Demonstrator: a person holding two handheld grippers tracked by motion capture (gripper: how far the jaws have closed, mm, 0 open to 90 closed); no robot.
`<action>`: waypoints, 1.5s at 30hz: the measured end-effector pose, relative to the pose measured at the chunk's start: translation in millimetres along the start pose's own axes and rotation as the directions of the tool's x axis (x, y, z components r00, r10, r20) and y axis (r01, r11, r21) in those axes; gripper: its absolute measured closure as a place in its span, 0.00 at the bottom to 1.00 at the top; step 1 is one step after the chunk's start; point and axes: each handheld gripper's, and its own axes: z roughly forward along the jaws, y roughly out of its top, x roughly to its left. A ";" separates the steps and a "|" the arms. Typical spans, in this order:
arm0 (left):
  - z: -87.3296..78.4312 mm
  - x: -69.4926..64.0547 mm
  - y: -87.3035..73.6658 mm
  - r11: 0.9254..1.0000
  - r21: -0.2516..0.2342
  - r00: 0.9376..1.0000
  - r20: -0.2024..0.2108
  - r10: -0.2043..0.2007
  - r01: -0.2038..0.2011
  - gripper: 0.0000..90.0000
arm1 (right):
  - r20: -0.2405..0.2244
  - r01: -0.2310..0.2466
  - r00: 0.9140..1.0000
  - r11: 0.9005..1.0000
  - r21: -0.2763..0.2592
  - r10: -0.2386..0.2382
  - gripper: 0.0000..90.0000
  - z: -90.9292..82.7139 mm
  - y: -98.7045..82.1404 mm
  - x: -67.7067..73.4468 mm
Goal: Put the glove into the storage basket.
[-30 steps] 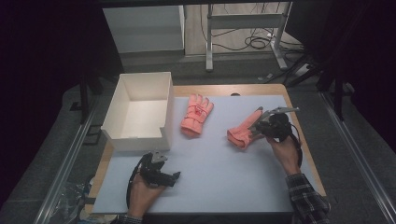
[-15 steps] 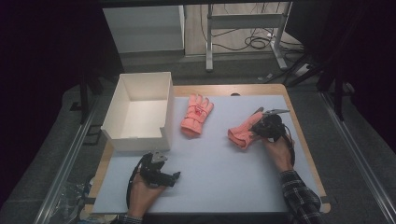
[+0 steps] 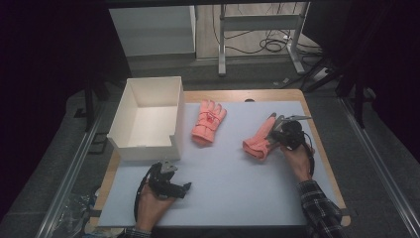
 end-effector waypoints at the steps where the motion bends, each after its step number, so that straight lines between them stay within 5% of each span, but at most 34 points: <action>1: 0.0 0.0 0.0 1.000 0.000 1.000 0.000 0.000 0.000 0.00 | 0.000 0.000 1.000 1.000 0.000 0.000 0.99 0.0 0.0 0.0; 10: 0.3 -0.3 0.0 1.000 -0.003 1.000 0.000 -0.004 0.004 0.00 | -0.055 0.037 0.998 0.999 -0.026 -0.038 0.99 -19.5 6.0 10.3; 17: 0.2 -0.3 0.0 1.000 -0.004 1.000 0.000 -0.005 0.005 0.00 | -0.143 0.043 0.989 0.998 -0.045 -0.049 0.99 -35.3 8.1 26.1; 22: 0.1 -0.1 0.0 1.000 -0.001 1.000 0.000 -0.002 0.002 0.00 | -0.215 0.049 0.975 0.997 -0.059 -0.061 0.99 -46.0 7.2 42.0; 26: 0.0 0.0 0.0 1.000 0.001 1.000 0.000 0.000 0.000 0.00 | -0.280 0.078 0.956 0.995 -0.058 -0.091 0.99 -52.8 1.6 62.7; 29: 0.0 0.0 0.0 1.000 0.001 1.000 -0.001 0.000 0.000 0.00 | -0.304 0.087 0.947 0.995 -0.056 -0.100 0.99 -53.0 -2.2 71.1; 31: -0.1 0.0 0.0 1.000 0.001 1.000 -0.001 0.000 0.000 0.00 | -0.344 0.097 0.933 0.994 -0.051 -0.109 0.99 -50.7 -8.9 83.0; 35: -0.1 0.0 0.0 1.000 0.001 1.000 -0.001 0.000 0.000 0.00 | -0.379 0.117 0.917 0.993 -0.035 -0.121 0.99 -42.4 -17.8 96.2; 45: -0.1 0.0 0.0 1.000 0.000 1.000 -0.001 0.000 0.000 0.00 | -0.392 0.173 0.906 0.985 0.005 -0.157 0.98 -13.4 -31.0 100.5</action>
